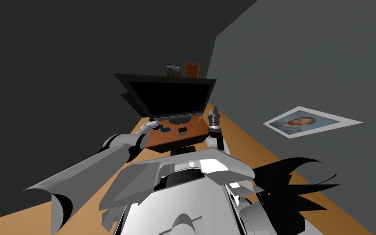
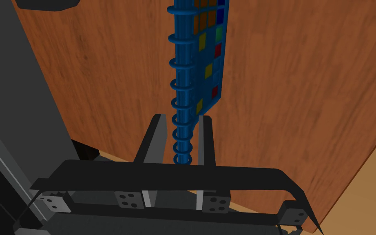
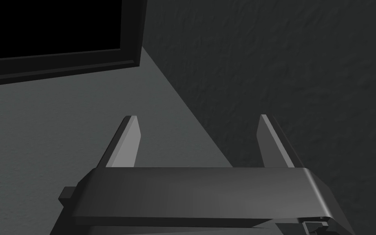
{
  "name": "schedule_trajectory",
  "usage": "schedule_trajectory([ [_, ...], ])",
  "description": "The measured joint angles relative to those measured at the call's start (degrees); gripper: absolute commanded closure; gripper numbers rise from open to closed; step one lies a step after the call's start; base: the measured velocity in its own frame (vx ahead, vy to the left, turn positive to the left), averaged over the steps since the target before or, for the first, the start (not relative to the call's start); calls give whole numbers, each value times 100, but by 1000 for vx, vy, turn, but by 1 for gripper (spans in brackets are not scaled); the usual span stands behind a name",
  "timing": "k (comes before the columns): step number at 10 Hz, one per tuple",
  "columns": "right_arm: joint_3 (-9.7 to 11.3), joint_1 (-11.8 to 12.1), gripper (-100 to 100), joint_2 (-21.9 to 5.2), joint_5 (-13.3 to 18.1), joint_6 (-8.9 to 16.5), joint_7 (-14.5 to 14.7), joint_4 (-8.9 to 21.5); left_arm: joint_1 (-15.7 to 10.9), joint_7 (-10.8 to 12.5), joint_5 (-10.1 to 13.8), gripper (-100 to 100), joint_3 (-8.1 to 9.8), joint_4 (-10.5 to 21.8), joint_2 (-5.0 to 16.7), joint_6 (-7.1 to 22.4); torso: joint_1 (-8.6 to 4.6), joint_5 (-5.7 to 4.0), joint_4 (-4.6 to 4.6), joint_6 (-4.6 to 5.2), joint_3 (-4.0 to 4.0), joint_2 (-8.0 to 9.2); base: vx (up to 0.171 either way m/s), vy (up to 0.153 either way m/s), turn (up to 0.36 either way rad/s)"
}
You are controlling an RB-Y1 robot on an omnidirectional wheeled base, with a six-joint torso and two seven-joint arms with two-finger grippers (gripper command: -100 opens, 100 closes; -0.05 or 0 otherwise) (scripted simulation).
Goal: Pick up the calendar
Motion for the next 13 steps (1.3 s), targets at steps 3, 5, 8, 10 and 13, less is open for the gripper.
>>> schedule_trajectory([
  [3,0,0,0,0,0,0,0,0,-69,18,29,100,-43,147,-1,-33,3,6,-6,6,-2,3,-11,14,-56],
  [5,0,-1,0,0,0,0,0,0,-84,199,21,100,-156,100,-34,15,4,6,-5,10,-2,2,-15,21,-60],
  [8,0,-1,0,0,0,0,0,0,-65,568,-7,100,-382,-120,-75,148,4,5,-2,12,1,5,-28,39,-111],
  [10,0,-1,0,0,0,0,0,0,-126,919,-7,100,-600,-206,-116,244,5,4,0,13,5,10,-37,56,-136],
  [13,0,0,0,0,0,0,0,0,-151,1173,2,100,-772,-273,-138,279,5,0,2,1,3,4,-11,42,-15],
])
